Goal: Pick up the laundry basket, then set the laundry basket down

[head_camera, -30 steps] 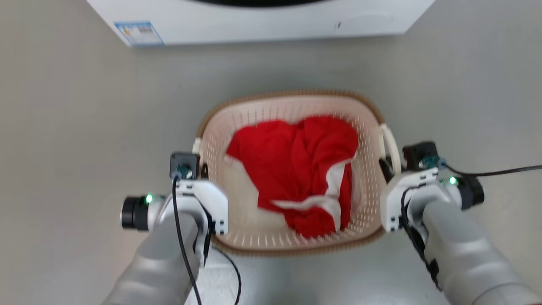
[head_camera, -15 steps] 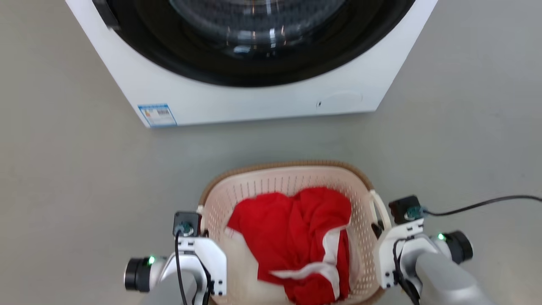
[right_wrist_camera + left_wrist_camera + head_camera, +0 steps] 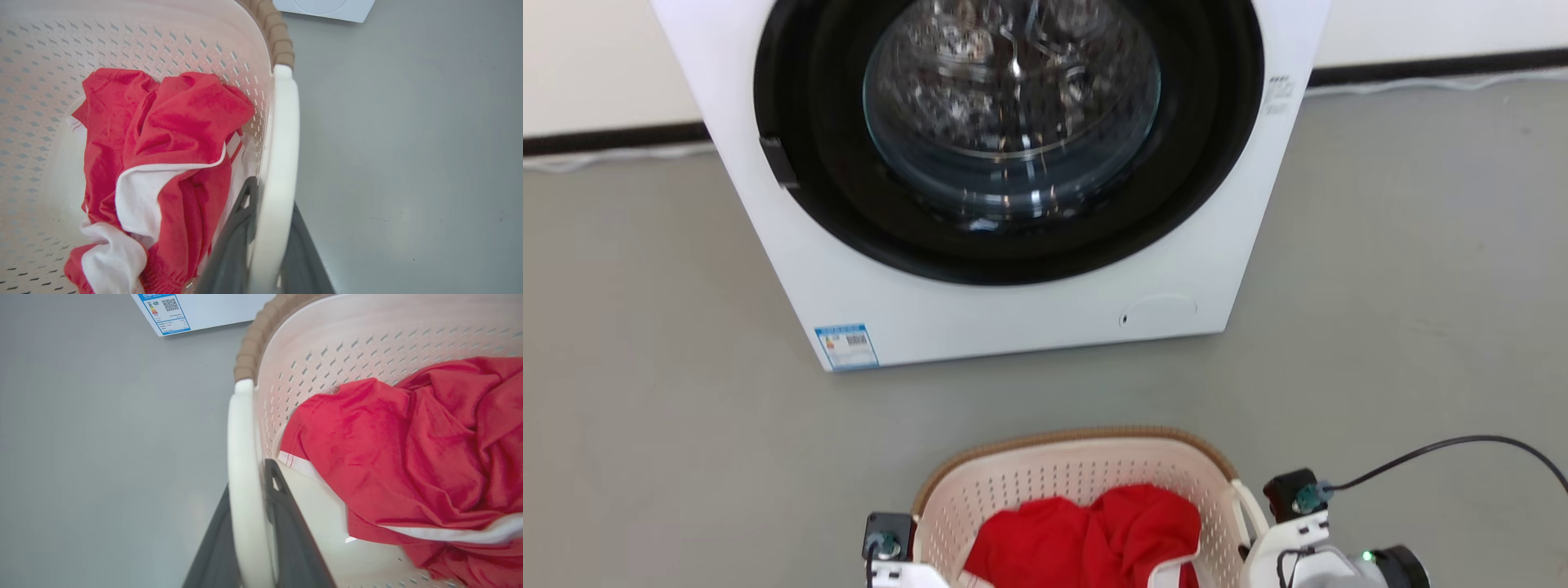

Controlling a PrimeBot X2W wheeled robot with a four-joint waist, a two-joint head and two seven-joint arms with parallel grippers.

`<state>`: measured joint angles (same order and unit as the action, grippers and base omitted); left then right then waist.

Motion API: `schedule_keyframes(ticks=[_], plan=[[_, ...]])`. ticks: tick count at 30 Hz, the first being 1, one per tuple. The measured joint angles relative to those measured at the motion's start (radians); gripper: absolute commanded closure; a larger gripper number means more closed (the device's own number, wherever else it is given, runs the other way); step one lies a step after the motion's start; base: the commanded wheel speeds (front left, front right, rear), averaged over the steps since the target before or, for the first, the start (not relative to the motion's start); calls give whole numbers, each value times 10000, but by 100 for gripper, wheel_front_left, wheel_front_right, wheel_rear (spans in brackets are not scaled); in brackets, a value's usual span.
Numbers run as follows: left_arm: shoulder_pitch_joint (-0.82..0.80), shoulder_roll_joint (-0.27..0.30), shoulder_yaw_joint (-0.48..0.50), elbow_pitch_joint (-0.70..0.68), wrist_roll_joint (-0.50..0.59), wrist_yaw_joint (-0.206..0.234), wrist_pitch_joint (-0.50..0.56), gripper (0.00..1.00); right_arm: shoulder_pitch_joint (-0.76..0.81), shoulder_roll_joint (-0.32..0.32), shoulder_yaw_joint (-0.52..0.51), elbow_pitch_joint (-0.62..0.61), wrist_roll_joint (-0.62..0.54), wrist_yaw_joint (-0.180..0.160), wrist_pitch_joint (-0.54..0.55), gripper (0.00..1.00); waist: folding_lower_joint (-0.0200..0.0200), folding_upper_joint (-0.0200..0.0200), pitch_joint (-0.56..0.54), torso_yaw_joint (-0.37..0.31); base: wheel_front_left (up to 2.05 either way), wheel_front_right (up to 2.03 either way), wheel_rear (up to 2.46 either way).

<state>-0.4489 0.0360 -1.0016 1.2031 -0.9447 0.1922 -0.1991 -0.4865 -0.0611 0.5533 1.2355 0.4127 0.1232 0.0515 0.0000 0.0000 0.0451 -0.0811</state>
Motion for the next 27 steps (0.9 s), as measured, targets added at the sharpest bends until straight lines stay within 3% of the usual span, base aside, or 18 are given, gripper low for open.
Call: schedule_keyframes(ticks=[10, 27], plan=[[297, 19, -330, 81, -516, -253, 119, 100, 341, -15, 495, -242, 500, -4, 472, 100, 0, 0, -776, -177, 0, 0, 0], [352, 35, -823, 86, -1141, -255, 125, 100, 346, -10, 784, -82, 784, -2, 506, 100, 0, 0, -1092, -71, 0, 0, 0]])
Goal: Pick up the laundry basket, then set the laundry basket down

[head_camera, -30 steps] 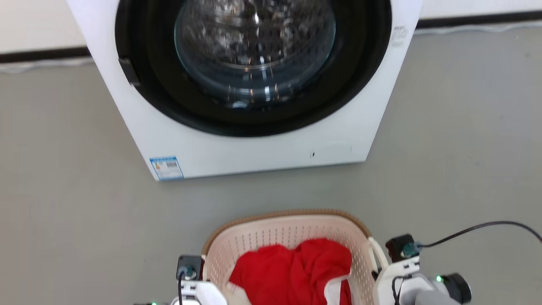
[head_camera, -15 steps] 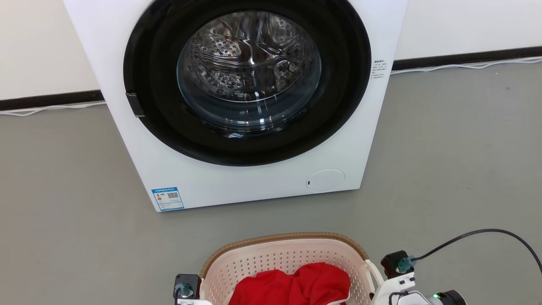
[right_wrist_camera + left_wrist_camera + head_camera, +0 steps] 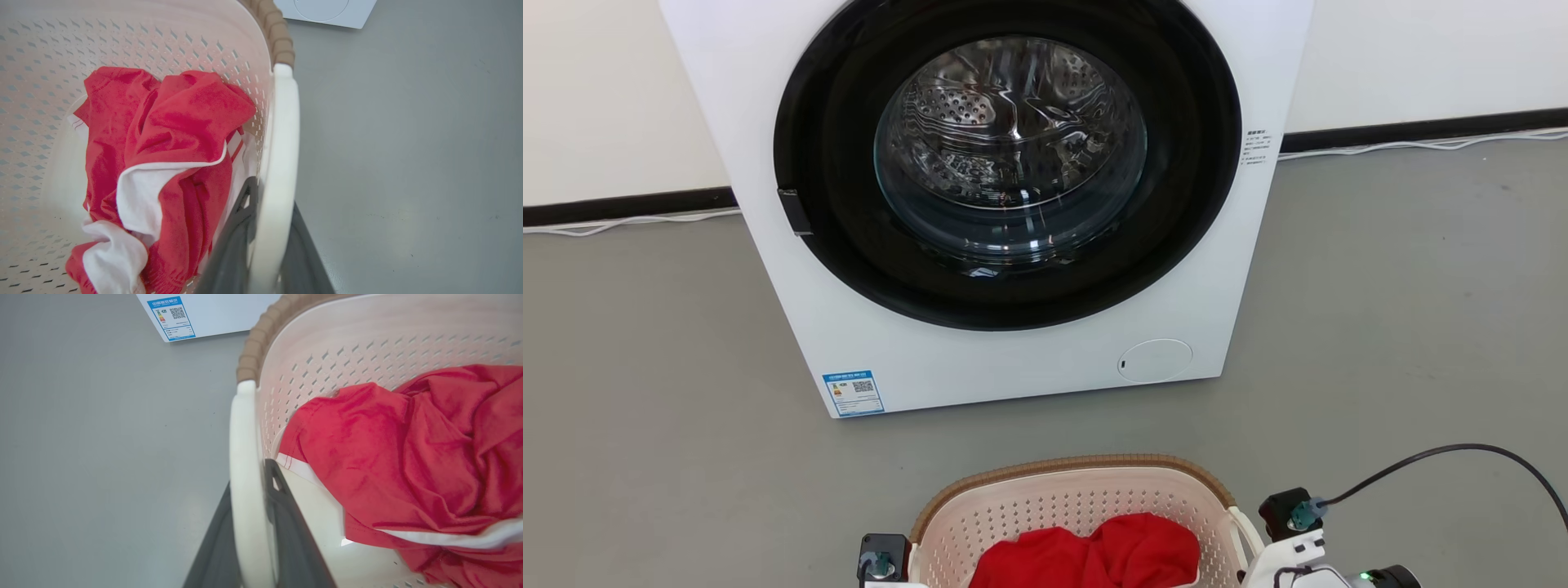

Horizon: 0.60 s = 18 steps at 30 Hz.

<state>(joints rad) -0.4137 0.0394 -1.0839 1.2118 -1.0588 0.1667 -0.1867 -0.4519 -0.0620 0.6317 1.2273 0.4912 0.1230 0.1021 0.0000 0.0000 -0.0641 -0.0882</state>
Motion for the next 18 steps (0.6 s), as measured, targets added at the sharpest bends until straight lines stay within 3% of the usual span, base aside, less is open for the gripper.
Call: schedule_keyframes(ticks=[18], plan=[[0, 6, -439, -8, -516, 17, -73, 100, -1, -4, 167, 81, 265, 0, -54, 100, 0, 0, 84, -68, 0, 0, 0]])
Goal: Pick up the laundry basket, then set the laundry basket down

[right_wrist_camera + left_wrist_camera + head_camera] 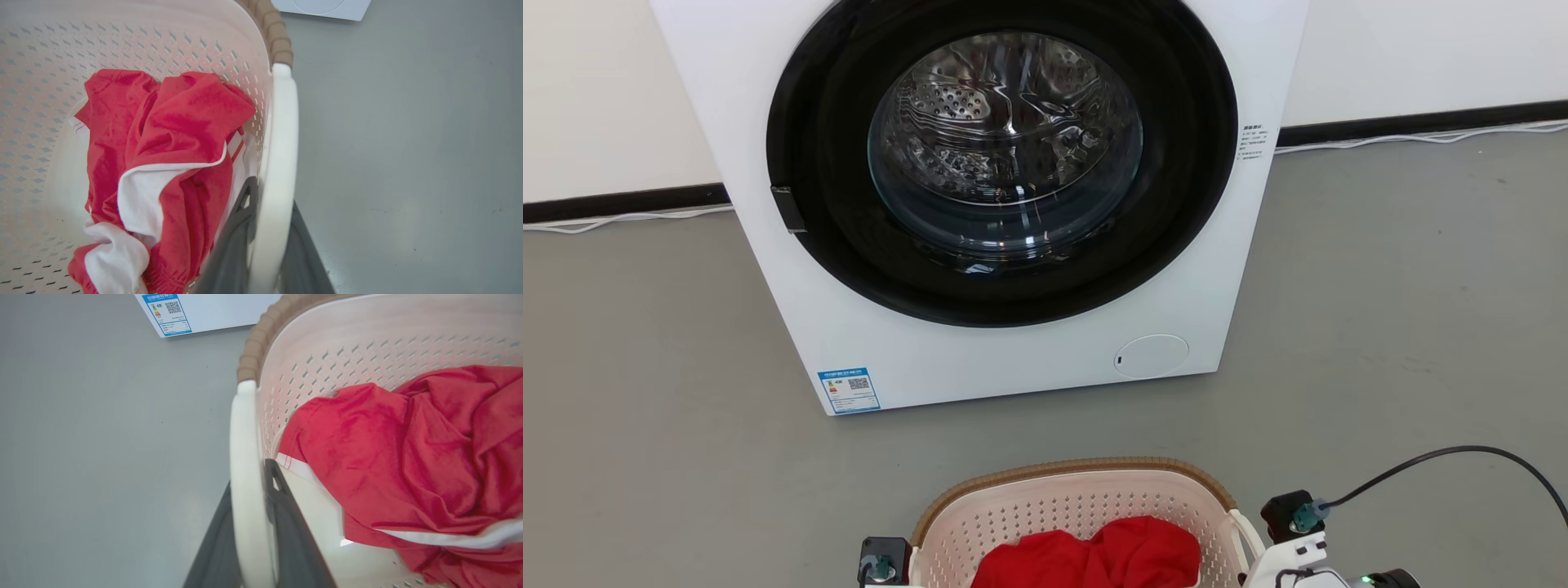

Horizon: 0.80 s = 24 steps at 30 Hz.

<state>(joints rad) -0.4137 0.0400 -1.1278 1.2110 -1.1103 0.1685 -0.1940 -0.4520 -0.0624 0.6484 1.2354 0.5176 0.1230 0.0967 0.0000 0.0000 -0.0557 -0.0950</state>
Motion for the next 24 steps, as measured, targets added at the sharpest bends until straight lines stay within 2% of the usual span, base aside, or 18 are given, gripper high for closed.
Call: schedule_keyframes(ticks=[24], plan=[[-25, 25, -564, 15, -456, 2, -52, 100, -4, 0, 270, 75, 288, 0, -90, 100, 0, 0, 127, -12, 0, 0, 0]])
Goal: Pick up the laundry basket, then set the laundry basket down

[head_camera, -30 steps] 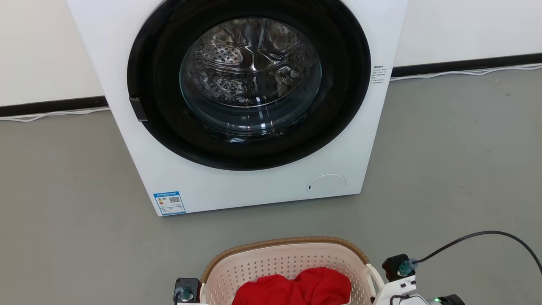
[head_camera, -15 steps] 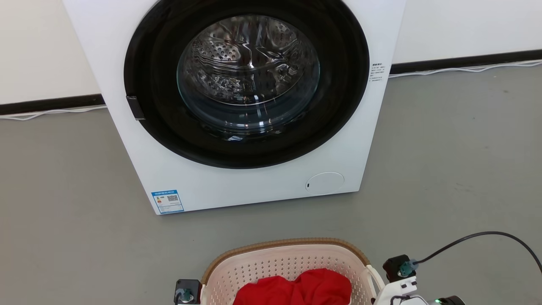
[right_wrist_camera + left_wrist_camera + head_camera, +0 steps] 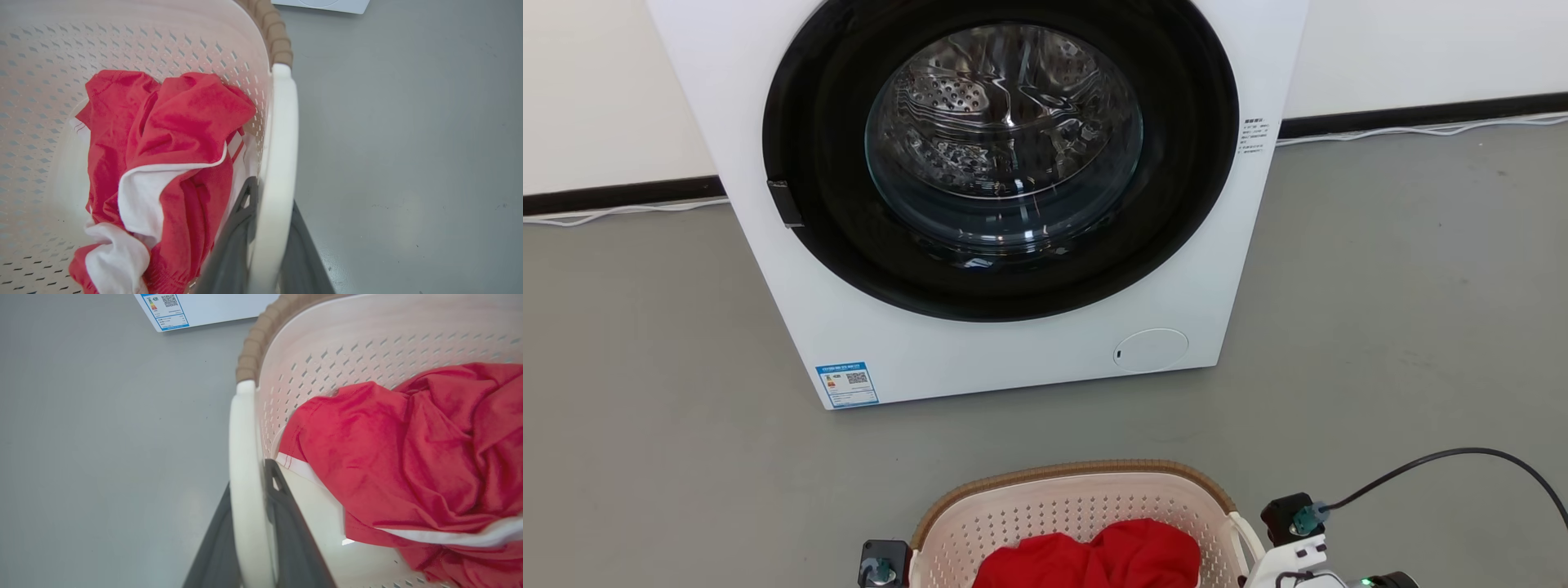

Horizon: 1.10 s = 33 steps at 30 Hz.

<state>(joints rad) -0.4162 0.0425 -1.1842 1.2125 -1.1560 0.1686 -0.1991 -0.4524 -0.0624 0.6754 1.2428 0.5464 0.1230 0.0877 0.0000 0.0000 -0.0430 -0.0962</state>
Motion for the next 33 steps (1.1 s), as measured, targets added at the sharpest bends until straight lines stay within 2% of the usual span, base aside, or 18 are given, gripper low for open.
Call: schedule_keyframes(ticks=[13, 18, 27, 33], plan=[[-262, 10, -182, 48, -238, 2, -138, 100, -49, -6, 46, 4, 98, 0, -374, 100, 0, 0, 421, -79, 0, 0, 0], [-632, 19, -224, 31, -240, 173, -211, 100, -292, -36, 46, -54, 174, -2, -656, 100, 0, 0, 854, -68, 0, 0, 0], [-2222, 40, -54, 82, -236, 426, -485, 100, -1679, -98, -82, -6, 297, -2, -1630, 100, -1, 0, 2446, 28, 0, 0, 0], [-3389, 40, 520, 19, 82, 694, -489, 100, -2738, -102, -295, 194, 288, -2, -2383, 100, 0, 0, 3721, 69, 0, 0, 0]])
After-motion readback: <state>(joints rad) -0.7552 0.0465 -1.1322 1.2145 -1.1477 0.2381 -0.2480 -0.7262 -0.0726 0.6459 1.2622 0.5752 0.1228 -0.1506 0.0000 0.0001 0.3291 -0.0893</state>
